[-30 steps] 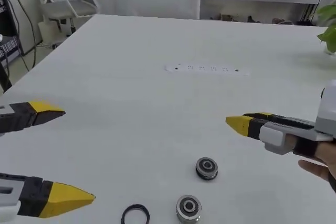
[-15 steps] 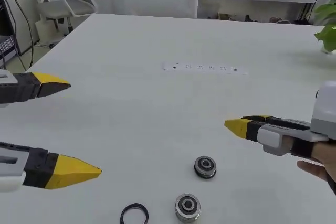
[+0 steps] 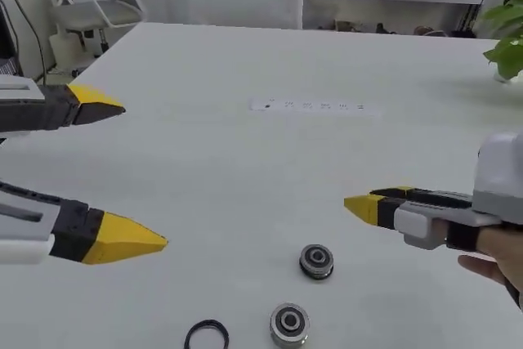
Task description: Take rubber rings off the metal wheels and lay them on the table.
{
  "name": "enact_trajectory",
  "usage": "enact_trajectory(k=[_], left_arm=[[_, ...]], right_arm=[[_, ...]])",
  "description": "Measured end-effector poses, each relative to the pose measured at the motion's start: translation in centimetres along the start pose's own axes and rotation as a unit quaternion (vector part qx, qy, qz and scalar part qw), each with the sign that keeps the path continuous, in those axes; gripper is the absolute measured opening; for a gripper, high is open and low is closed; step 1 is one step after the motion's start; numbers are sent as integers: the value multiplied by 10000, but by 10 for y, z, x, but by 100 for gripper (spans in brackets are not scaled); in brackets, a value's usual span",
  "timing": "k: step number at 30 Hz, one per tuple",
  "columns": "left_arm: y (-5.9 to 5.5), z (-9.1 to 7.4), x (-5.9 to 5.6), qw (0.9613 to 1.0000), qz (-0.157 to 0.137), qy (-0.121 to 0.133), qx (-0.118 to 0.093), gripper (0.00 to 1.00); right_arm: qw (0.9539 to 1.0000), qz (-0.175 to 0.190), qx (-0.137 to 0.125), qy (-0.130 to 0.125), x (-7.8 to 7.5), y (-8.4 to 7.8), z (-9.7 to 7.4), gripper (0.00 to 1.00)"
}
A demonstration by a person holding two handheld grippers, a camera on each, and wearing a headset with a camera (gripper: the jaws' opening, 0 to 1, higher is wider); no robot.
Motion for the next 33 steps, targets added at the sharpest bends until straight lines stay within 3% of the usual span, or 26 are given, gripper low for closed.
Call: enact_trajectory(k=[12, 26, 33], left_arm=[[9, 25, 9, 9995, 110, -265, -102, 79], [17, 63, 9, 9964, 220, -726, -369, 77], [15, 83, 8, 9949, 242, -885, -413, 75]], right_arm=[[9997, -88, 234, 60, 0, -9, 3, 31], [9975, -340, 593, 156, -1, -21, 6, 31], [9965, -363, 725, 195, -1, -27, 7, 32]])
Point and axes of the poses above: the centre of the closed fingertips' face, and the gripper's own axes: z roughly forward along the fingers, x roughly to its left, y roughly out of its top, the point moved 6 cm from there along -z, roughly backward along the fingers, and after that the axes turned 9 degrees about -x, right-handed, at the moved point
